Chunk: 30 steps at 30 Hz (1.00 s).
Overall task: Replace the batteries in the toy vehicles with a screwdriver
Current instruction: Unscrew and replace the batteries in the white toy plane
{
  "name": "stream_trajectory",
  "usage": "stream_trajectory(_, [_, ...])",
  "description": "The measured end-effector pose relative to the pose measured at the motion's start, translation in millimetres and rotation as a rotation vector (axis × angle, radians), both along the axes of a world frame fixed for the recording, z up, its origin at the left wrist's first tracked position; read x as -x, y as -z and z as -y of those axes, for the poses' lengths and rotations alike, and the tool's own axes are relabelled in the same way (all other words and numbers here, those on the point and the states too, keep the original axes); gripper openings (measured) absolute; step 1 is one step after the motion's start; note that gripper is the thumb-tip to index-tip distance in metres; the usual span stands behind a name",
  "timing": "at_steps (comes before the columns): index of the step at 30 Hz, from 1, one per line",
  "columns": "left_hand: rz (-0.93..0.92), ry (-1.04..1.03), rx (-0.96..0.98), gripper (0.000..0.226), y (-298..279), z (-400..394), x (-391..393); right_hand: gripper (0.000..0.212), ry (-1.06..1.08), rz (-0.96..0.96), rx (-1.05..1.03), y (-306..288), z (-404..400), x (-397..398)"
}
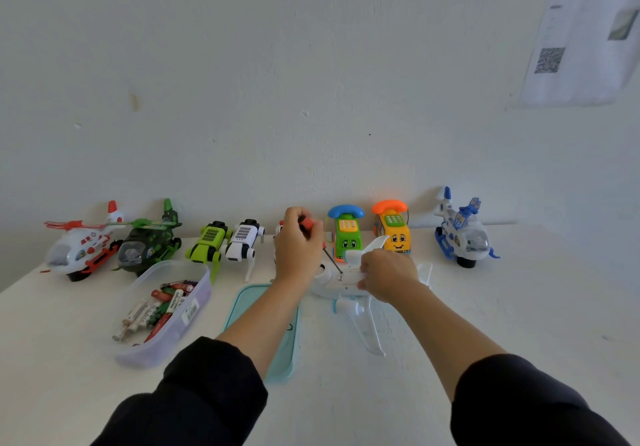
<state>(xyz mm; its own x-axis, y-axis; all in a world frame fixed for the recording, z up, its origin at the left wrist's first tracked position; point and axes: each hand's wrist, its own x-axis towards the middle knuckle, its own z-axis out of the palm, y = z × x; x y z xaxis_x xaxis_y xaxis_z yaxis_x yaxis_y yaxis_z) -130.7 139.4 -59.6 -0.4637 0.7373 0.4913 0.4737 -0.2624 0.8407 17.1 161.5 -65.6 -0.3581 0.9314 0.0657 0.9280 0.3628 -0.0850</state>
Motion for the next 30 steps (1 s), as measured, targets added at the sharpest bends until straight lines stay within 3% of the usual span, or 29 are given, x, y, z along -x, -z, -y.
stream_trajectory(2, [-0.057,-0.021,0.026,0.010,-3,2,3,0.033,-0.002,-0.011,-0.005,-1,2,-1])
stream_trajectory(6, [-0.111,-0.104,0.015,0.012,-5,15,5,0.033,-0.002,-0.027,-0.012,0,3,-1])
stream_trajectory(18, [-0.102,-0.222,0.054,0.015,11,12,15,0.035,0.004,-0.042,0.004,2,1,-2])
stream_trajectory(21, [-0.036,-0.239,0.091,0.014,14,8,18,0.035,0.003,-0.046,0.000,4,0,-2])
stream_trajectory(25, [0.200,-0.199,0.139,0.018,26,2,27,0.036,-0.006,-0.037,-0.020,5,-1,-2])
stream_trajectory(30, [0.288,-0.185,0.121,0.017,34,2,29,0.038,-0.013,-0.062,-0.044,12,-2,-4])
